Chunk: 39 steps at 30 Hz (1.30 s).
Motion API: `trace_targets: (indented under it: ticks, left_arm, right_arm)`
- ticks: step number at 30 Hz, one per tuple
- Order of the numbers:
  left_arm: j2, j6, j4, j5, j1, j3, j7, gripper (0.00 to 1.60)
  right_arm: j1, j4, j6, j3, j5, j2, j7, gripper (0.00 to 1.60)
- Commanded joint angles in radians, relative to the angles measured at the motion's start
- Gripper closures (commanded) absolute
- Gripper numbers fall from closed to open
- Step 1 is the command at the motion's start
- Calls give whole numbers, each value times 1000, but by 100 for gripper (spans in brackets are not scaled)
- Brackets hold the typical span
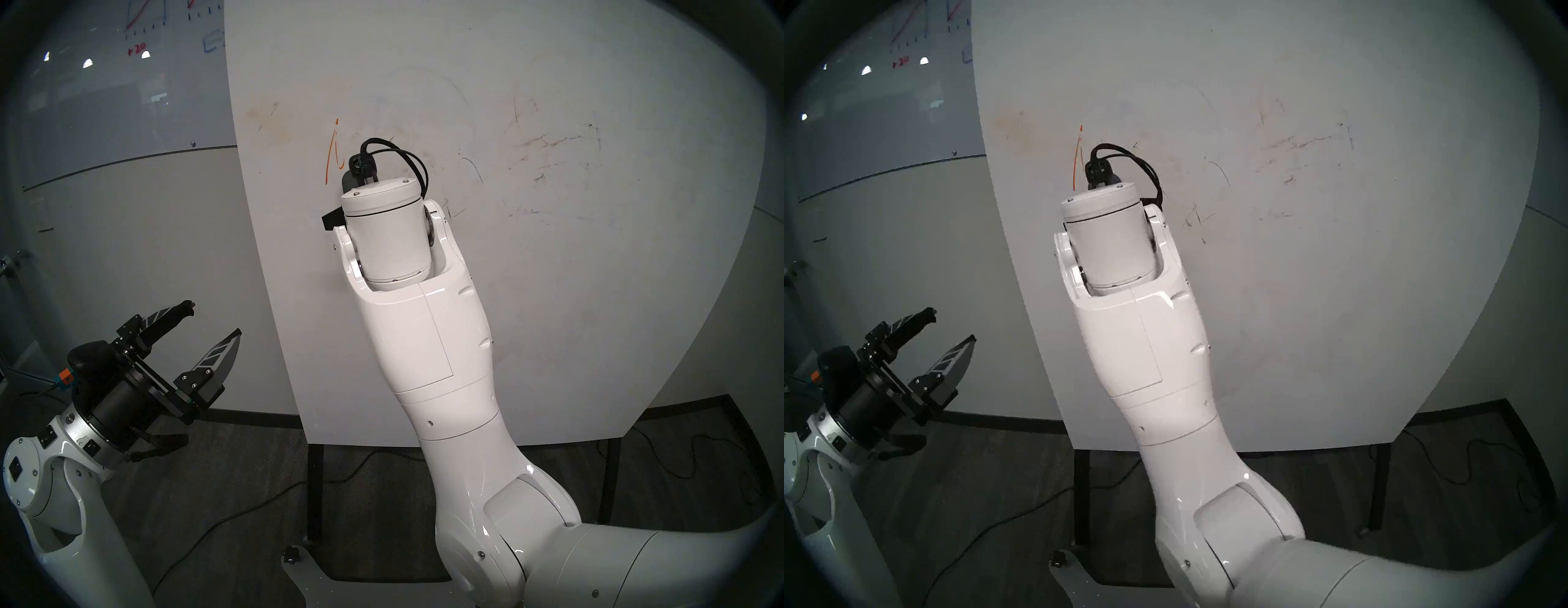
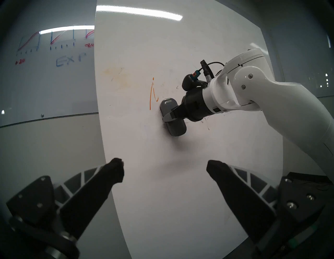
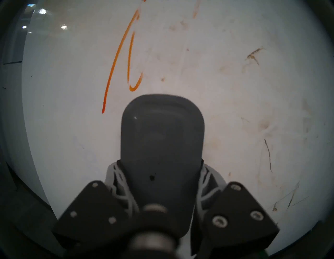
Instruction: Erase all marks on the whiteboard with the eraser
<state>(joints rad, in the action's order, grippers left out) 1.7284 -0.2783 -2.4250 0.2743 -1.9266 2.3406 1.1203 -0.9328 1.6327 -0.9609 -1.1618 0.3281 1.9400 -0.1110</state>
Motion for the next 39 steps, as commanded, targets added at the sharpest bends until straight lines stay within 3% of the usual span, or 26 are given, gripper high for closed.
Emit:
trace_targets:
  ticks: [1,15,38,39]
  left_arm:
    - [-2,-2,-18,9,-1,-2,-2,0]
    - [-2,-2,-18,9,-1,-2,-2,0]
    - [-2,-2,-18,9,-1,-2,-2,0]
    - [-2,-2,-18,9,-1,-2,-2,0]
  right_arm:
    - [14,34,1,0,-29,25,-3,160]
    - [7,39,1,-13,-94,25,-30,160]
    - [-12,23,121,6,-200,9,-122,160]
    - [-13,21,128,8,-206,7,-127,151]
